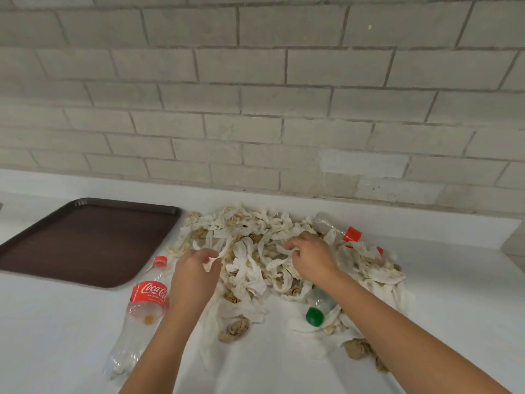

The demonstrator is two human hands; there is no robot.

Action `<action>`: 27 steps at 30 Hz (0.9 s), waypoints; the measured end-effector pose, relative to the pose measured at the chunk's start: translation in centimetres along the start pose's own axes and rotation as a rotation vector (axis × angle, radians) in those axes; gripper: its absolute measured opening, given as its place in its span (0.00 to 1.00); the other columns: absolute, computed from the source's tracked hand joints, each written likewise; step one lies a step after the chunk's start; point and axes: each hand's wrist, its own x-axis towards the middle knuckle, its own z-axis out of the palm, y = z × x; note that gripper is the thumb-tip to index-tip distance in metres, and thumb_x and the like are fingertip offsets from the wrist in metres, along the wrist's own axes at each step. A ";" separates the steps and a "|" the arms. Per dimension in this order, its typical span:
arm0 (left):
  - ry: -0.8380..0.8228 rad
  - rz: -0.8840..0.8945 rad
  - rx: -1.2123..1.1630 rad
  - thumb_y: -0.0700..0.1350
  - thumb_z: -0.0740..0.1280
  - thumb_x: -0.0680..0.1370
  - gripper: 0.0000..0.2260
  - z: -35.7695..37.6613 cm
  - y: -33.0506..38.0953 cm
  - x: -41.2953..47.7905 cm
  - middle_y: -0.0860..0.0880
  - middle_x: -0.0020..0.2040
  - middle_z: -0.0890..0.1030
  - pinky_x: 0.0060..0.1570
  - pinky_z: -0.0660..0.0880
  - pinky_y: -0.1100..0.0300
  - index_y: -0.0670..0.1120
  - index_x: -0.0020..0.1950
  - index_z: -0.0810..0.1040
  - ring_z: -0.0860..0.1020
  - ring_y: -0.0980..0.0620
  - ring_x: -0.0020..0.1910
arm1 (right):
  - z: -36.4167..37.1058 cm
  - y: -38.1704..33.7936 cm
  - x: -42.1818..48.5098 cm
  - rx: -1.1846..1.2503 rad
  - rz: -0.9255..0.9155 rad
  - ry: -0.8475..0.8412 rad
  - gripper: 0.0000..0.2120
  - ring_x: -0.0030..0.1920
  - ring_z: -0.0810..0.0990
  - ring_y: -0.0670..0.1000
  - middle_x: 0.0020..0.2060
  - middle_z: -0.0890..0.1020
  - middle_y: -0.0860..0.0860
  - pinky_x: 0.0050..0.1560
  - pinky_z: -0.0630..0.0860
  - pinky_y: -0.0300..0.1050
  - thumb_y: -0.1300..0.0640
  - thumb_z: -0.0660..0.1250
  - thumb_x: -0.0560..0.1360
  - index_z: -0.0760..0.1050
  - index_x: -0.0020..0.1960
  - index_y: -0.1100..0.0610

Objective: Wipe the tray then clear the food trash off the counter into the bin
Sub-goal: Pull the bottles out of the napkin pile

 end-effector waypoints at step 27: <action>0.097 -0.316 0.145 0.42 0.76 0.67 0.41 -3.1 -5.3 -0.4 0.34 0.64 0.63 0.51 0.73 0.43 0.43 0.74 0.56 0.74 0.32 0.50 | -1.0 4.2 -7.8 0.138 -0.059 0.150 0.19 0.64 0.69 0.49 0.59 0.74 0.43 0.68 0.60 0.55 0.48 0.74 0.68 0.77 0.58 0.42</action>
